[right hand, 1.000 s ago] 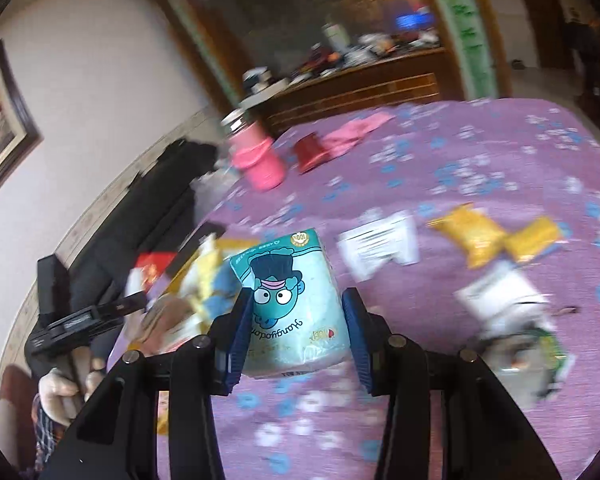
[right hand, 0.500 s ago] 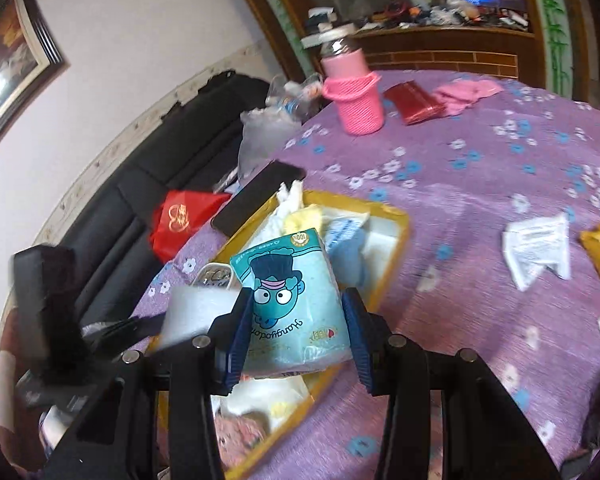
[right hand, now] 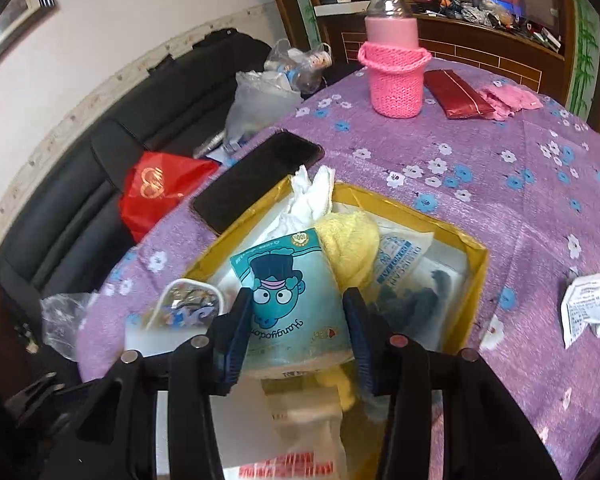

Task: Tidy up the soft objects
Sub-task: 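Carry the tissue pack into the box with right tool while left tool drops the foam sheet there, then withdraw both tools from the box toward the yellow snack packs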

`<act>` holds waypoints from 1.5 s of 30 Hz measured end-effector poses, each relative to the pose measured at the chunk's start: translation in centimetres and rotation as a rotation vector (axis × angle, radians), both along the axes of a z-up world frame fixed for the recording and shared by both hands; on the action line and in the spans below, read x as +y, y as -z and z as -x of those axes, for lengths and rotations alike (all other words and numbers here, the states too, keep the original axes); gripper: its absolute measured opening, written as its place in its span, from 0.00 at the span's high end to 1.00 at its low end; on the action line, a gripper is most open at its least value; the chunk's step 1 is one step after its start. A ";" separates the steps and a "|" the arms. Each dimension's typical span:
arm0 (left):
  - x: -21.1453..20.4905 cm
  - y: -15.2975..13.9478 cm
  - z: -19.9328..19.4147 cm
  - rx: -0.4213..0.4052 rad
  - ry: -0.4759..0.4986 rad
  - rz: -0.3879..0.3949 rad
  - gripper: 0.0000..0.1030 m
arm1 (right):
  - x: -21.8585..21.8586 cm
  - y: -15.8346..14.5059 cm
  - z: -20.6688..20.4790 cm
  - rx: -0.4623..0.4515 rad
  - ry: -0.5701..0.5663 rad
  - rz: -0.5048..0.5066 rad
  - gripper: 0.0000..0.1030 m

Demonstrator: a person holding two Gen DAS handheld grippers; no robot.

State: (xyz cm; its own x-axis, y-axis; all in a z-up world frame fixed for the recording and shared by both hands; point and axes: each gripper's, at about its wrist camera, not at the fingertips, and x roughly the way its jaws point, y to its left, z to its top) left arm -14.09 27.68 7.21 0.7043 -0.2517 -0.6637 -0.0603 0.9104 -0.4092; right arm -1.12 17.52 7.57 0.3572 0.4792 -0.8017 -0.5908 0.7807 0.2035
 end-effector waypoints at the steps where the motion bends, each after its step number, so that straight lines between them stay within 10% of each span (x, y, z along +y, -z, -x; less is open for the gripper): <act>1: 0.0 0.0 0.0 0.000 -0.008 -0.010 0.09 | 0.2 0.2 0.0 0.004 0.002 0.008 0.51; 12: -0.7 -0.2 0.9 0.004 -0.171 -0.202 0.09 | -5.4 -4.5 4.7 -0.145 0.031 -0.092 0.25; 23: -5.5 -1.9 2.2 -0.038 -0.187 -0.395 0.09 | -12.0 -3.9 8.9 -0.195 0.082 -0.066 0.24; 45: -14.8 -1.9 0.8 -0.015 -0.049 -0.515 0.09 | -23.9 -2.7 10.4 -0.191 0.225 -0.103 0.24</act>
State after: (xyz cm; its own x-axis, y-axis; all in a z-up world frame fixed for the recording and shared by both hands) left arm -14.87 12.91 9.12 0.7175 0.1382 -0.6827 -0.1051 0.9904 0.0900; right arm -11.51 -6.41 10.29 0.6031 0.4462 -0.6612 -0.4409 0.8773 0.1897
